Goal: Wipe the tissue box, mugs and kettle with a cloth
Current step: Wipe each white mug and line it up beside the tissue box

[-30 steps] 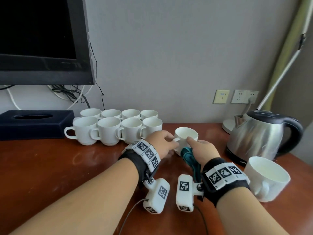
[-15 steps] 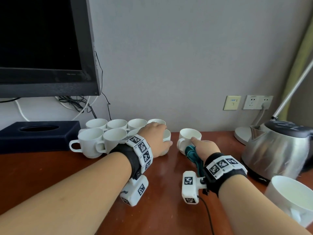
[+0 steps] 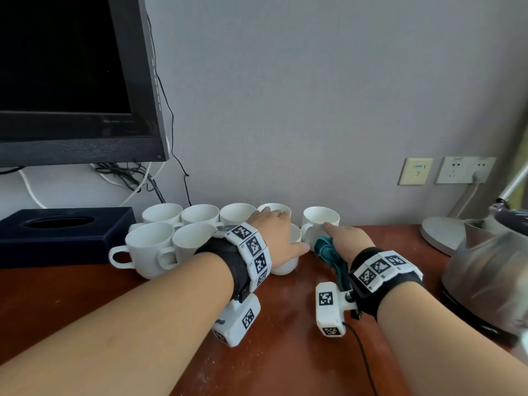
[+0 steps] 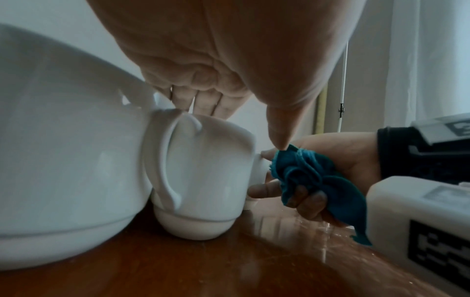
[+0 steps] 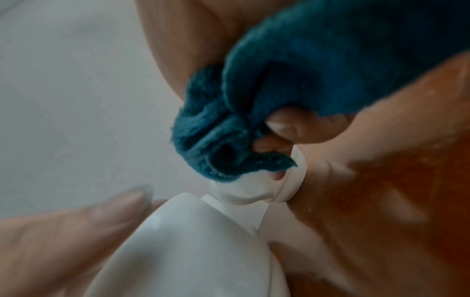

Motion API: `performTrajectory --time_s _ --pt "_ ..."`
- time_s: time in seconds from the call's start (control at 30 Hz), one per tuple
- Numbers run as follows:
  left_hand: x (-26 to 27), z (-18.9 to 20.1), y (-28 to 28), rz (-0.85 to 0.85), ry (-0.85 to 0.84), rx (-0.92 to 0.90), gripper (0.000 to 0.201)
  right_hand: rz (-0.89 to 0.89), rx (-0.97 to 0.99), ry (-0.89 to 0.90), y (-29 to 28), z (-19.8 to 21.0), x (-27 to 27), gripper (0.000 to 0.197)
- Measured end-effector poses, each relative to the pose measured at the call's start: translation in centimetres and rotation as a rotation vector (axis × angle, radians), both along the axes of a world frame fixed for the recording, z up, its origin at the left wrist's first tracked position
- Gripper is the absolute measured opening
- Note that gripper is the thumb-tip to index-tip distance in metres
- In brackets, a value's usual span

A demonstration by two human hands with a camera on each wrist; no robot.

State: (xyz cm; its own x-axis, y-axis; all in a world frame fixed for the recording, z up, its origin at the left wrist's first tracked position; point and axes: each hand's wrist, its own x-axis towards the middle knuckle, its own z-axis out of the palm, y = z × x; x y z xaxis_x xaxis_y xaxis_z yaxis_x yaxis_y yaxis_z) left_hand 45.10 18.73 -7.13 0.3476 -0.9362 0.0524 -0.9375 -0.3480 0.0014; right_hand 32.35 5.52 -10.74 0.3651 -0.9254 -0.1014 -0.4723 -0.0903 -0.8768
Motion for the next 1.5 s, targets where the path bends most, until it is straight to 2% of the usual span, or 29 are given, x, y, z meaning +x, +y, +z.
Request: performTrajectory --time_s 0.07,0.37,0.73,0.83,0.93,1.03,1.07,1.23,1.3,1.4,1.5 --pt "0.1 -0.2 -0.1 0.012 0.02 -0.01 0.061 0.012 -0.001 -0.011 -0.1 -0.1 0.5 0.03" --pt "1.2 -0.7 -0.1 -0.027 0.08 -0.021 0.062 0.051 0.03 -0.11 0.4 -0.4 1.4 0.013" --pt "1.3 -0.9 -0.1 -0.049 0.112 -0.049 0.064 0.041 0.095 -0.099 1.5 0.4 1.5 0.022" --pt "0.8 -0.3 0.7 -0.057 0.114 -0.083 0.071 0.002 0.106 -0.113 1.8 0.8 0.9 0.032" --pt "0.0 0.8 1.9 -0.073 0.144 -0.128 0.072 -0.017 0.147 -0.152 2.1 1.6 -0.1 0.033" --pt "-2.0 2.5 3.3 -0.083 0.2 -0.198 0.058 -0.018 0.217 -0.252 2.3 2.8 -1.5 0.049" --pt "-3.0 3.1 3.8 -0.095 0.233 -0.212 0.056 -0.023 0.251 -0.29 2.9 3.5 -2.1 0.048" --pt "-8.6 5.4 5.7 -0.132 0.291 -0.252 0.04 0.049 0.341 -0.483 8.5 8.8 -6.2 0.011" --pt "-10.5 6.2 6.2 -0.097 0.32 -0.32 0.038 0.099 0.326 -0.538 9.6 10.0 -8.7 0.019" --pt "-12.6 6.8 6.7 -0.069 0.397 -0.402 0.031 0.225 0.22 -0.481 10.9 10.7 -12.5 0.035" --pt "-14.8 6.3 6.9 -0.094 0.479 -0.414 0.024 0.214 0.129 -0.408 11.6 11.2 -16.2 0.024"
